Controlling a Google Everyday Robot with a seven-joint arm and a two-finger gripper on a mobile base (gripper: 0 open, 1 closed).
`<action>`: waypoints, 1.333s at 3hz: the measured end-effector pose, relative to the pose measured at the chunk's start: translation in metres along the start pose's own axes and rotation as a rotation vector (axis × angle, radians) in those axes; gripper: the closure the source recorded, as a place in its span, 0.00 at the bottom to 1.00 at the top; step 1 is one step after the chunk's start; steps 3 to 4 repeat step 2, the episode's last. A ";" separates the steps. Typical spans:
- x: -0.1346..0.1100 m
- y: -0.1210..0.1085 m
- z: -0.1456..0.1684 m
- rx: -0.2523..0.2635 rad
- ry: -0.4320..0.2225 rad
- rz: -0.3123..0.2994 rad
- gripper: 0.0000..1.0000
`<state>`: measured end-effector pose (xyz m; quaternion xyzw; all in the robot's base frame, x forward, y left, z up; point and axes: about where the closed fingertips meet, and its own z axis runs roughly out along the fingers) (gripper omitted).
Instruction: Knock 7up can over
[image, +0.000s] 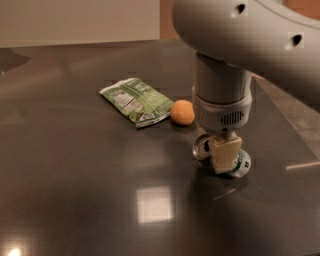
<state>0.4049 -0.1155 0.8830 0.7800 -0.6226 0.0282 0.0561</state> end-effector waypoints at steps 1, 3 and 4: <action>-0.001 0.005 0.005 -0.014 -0.026 -0.002 0.00; -0.001 0.005 0.005 -0.014 -0.026 -0.002 0.00; -0.001 0.005 0.005 -0.014 -0.026 -0.002 0.00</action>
Offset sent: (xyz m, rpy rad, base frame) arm -0.0042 -0.0011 -0.0039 0.0172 0.0168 -0.0005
